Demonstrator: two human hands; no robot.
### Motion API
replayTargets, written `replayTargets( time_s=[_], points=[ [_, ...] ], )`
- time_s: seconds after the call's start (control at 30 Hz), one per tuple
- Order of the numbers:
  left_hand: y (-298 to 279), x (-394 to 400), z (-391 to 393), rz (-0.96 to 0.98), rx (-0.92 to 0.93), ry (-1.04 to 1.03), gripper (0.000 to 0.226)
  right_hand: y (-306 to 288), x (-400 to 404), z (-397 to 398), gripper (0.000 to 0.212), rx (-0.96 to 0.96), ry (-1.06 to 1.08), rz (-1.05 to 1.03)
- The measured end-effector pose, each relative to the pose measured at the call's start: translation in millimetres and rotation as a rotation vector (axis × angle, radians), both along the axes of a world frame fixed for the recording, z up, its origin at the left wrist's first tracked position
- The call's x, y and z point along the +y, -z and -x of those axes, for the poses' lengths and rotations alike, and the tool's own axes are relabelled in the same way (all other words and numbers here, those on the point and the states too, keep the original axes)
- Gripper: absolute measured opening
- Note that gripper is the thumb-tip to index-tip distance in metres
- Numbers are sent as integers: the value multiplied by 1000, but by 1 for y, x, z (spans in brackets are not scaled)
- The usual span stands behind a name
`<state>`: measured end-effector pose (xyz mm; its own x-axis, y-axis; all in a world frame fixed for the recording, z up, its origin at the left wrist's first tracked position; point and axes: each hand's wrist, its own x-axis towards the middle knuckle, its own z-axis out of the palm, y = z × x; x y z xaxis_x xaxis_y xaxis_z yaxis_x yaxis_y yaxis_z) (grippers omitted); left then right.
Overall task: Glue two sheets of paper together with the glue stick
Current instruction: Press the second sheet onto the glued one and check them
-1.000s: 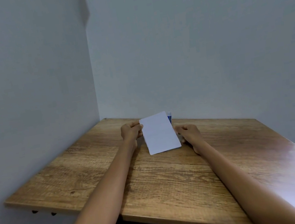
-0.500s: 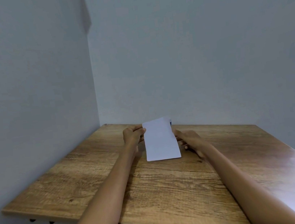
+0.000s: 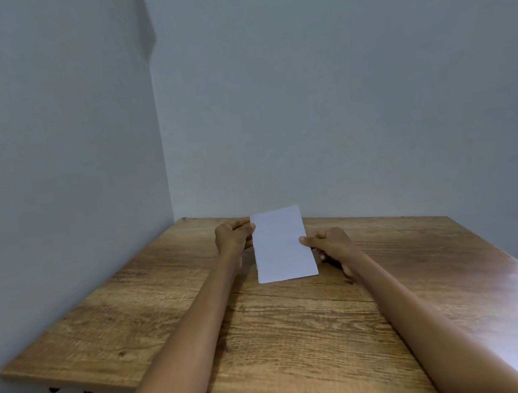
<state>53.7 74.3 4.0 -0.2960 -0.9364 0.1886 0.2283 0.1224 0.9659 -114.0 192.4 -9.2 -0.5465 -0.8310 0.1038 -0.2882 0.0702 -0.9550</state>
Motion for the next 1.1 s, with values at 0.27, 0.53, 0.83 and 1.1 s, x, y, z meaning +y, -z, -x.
replayTargets(
  time_s=[0.27,0.53,0.83,1.1],
  points=[
    [3,6,2,39,-220,246,19,-4,3,-2,16,55,192,250],
    [0,15,2,6,-271,379,12,-8,3,4,5,51,294,383],
    [5,16,17,-56,102,157,11,9,-17,-34,33,-252,-165,260],
    [8,23,27,-13,68,236,12,14,-20,-39,16,-258,-54,337]
  ],
)
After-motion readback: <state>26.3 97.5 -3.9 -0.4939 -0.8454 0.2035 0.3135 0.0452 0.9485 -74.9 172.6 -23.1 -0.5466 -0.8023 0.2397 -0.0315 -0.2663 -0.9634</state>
